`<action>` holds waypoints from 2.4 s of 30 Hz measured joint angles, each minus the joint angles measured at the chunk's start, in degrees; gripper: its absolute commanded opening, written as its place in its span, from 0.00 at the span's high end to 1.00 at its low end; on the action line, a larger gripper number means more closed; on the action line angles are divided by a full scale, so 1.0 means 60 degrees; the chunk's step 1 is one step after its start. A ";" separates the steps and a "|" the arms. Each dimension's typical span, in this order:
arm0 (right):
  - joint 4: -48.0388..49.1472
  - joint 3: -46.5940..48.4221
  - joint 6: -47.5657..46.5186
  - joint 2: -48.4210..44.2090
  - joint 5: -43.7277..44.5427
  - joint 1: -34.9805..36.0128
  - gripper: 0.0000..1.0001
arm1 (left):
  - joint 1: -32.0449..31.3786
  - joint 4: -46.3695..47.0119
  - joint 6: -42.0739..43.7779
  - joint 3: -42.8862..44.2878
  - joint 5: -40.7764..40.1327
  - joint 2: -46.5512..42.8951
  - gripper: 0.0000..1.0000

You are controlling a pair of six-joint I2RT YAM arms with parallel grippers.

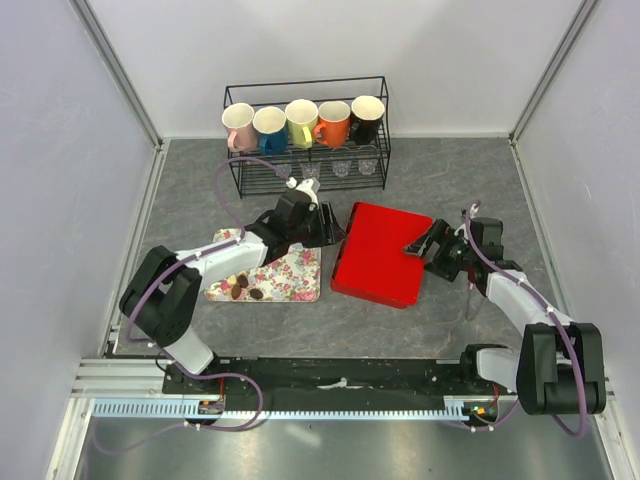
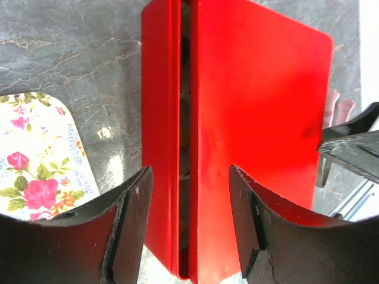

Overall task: Pack the chocolate
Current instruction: Close the box lid on the packing box.

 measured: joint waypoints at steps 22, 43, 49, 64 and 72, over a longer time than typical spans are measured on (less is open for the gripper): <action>-0.1574 0.1876 -0.0277 0.0914 0.2251 0.1876 0.02 | -0.0481 0.0047 -0.0106 0.0135 0.0608 0.0889 0.38; -0.3045 0.3406 -0.0674 0.1545 0.3803 0.2386 0.02 | -0.0710 0.1158 -0.1337 -0.1056 0.1279 0.0393 0.47; -0.3166 0.3515 -0.0809 0.1654 0.3894 0.2408 0.02 | -0.0729 0.1483 -0.1537 -0.1351 0.1384 0.0302 0.49; -0.1523 0.1402 -0.0670 0.0827 0.4160 0.2503 0.02 | -0.0809 0.1887 -0.1698 -0.1650 0.1413 0.0051 0.44; -0.1228 0.1213 -0.0739 0.0583 0.4131 0.2503 0.02 | -0.0841 0.1934 -0.1712 -0.1683 0.1413 -0.0095 0.42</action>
